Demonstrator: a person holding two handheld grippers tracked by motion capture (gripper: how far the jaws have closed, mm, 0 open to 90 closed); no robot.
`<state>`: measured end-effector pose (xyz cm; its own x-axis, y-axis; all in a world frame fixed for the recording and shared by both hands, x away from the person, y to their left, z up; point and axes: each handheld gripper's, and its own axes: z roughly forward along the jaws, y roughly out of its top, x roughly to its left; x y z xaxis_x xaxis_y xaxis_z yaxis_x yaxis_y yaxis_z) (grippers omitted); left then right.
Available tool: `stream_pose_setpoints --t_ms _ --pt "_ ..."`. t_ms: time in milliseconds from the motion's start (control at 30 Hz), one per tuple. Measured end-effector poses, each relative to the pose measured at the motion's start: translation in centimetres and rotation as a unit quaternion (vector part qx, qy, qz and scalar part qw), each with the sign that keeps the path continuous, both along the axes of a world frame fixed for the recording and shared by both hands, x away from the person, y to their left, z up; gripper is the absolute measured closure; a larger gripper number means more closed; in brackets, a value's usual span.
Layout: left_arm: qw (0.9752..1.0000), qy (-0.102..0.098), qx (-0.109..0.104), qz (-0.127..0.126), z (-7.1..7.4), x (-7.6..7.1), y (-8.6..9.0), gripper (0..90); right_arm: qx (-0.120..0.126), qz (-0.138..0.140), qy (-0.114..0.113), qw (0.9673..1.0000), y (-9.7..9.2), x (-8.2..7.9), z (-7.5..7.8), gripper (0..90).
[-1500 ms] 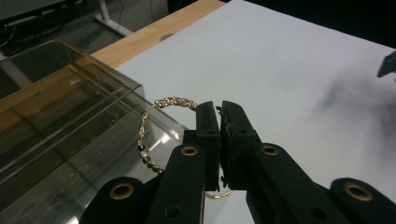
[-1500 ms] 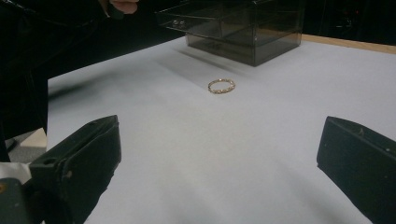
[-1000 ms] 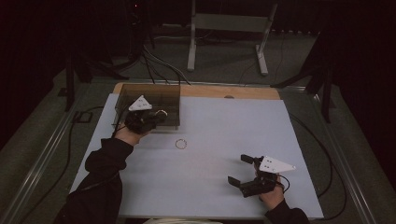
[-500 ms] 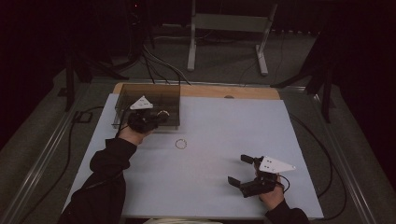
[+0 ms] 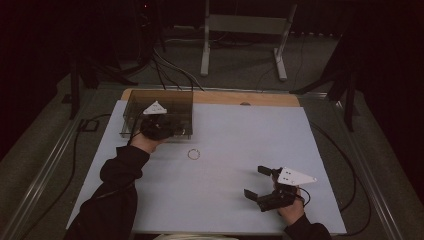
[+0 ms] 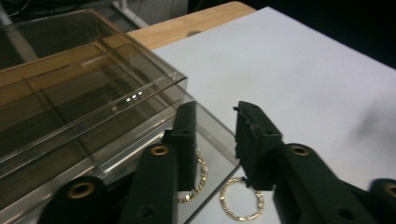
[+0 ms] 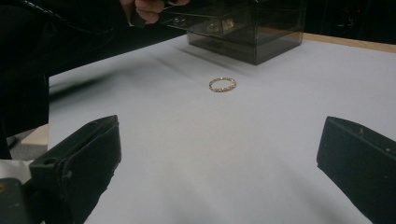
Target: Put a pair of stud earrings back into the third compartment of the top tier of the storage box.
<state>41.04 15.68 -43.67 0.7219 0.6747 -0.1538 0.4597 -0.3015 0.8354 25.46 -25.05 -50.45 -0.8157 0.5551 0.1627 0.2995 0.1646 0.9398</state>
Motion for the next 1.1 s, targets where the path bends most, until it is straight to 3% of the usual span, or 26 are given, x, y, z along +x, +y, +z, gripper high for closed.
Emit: stream_pose_setpoints --t_ms 200,367,500,833,1100 --pt "0.9999 -0.006 -0.004 0.009 0.9 -0.5 0.0 44.9 0.0 0.0 0.0 1.0 0.0 0.0 0.0 0.0" --pt "0.9999 -0.005 -0.01 0.0 1.2 -1.0 -0.1 34.6 0.001 0.0 0.0 1.0 0.0 0.0 0.0 0.0" --pt "0.9999 -0.001 -0.006 -0.01 1.4 -1.4 -0.4 18.6 0.001 0.0 0.001 1.0 0.0 0.1 0.0 0.0" --pt "0.9999 0.005 -0.012 -0.009 1.7 -2.5 -1.0 7.9 0.002 -0.001 0.001 1.0 0.0 0.0 0.0 0.0" --pt "0.9997 0.0 -0.011 -0.02 1.4 -3.7 -1.4 7.9 0.0 -0.001 0.0 1.0 0.0 0.0 0.0 0.0"
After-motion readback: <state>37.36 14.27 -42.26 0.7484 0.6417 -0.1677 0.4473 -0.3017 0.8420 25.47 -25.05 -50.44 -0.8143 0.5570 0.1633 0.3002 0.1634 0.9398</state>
